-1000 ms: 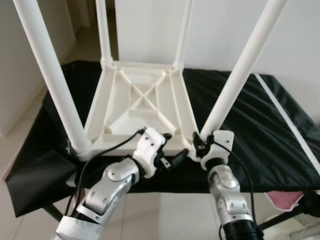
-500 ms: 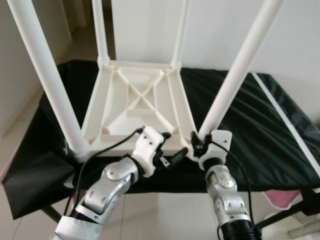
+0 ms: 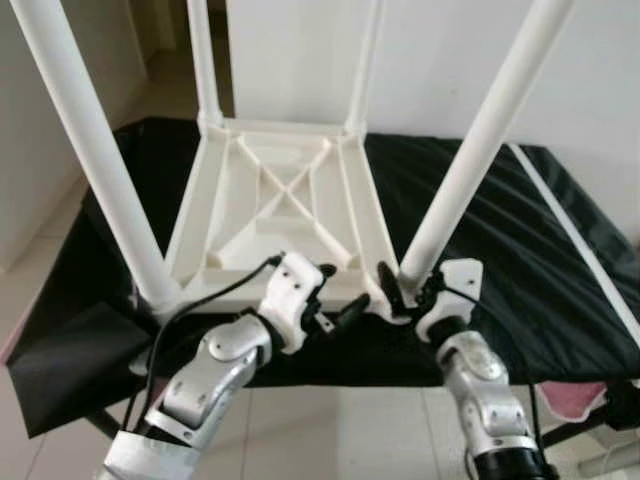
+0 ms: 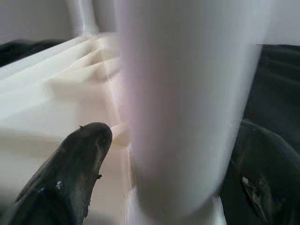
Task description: Building children table
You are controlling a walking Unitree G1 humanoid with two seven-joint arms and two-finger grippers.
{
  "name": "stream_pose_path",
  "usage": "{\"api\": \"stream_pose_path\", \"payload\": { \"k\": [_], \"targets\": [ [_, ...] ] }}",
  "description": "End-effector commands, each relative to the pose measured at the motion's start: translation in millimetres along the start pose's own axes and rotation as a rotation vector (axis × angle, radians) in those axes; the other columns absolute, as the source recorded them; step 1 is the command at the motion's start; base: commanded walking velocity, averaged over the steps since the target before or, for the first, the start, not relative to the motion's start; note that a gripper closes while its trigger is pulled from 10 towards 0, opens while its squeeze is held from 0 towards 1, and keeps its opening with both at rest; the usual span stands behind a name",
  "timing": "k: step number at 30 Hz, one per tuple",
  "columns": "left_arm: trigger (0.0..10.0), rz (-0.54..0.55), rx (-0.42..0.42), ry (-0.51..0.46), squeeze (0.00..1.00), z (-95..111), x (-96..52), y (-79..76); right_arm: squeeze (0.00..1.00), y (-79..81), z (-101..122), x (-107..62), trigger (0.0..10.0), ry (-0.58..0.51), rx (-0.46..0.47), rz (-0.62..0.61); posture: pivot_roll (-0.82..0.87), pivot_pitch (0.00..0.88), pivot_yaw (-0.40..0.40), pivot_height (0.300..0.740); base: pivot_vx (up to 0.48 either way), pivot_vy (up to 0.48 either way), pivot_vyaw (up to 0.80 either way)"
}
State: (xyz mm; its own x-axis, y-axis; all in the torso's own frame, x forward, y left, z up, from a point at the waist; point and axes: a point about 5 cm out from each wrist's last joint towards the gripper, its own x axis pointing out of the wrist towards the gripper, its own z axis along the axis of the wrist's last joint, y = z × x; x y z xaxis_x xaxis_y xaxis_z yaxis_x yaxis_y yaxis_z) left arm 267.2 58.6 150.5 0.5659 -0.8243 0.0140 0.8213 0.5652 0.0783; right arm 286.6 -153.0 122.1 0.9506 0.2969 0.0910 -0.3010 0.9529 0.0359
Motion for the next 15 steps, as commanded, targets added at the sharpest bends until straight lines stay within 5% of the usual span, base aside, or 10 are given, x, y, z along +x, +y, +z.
{"api": "stream_pose_path", "payload": {
  "k": [1,12,13,15],
  "targets": [
    [10.0,-0.128,0.002,-0.001,0.00,1.7,0.0,-7.1,0.00,-1.6,-3.7,-0.2,10.0,0.035,-0.001,0.047,0.00,0.000,-0.056,0.740,0.000,0.000,0.00],
    [10.0,-0.128,0.006,-0.003,0.00,3.0,1.6,-5.4,0.00,-9.3,-5.9,15.0,10.0,0.150,-0.132,0.339,0.01,0.000,-0.057,0.740,0.000,0.000,0.00],
    [10.0,-0.128,0.008,-0.004,0.00,3.2,1.7,-5.4,0.00,-9.7,-7.6,15.9,0.0,0.160,-0.132,0.353,0.01,0.000,-0.060,0.740,0.000,0.000,0.00],
    [10.0,-0.128,0.009,-0.005,0.00,3.4,1.7,-5.3,0.00,-10.5,-8.8,16.4,0.0,0.167,-0.131,0.366,0.01,0.000,-0.060,0.740,0.000,0.000,0.00]
  ]
}}
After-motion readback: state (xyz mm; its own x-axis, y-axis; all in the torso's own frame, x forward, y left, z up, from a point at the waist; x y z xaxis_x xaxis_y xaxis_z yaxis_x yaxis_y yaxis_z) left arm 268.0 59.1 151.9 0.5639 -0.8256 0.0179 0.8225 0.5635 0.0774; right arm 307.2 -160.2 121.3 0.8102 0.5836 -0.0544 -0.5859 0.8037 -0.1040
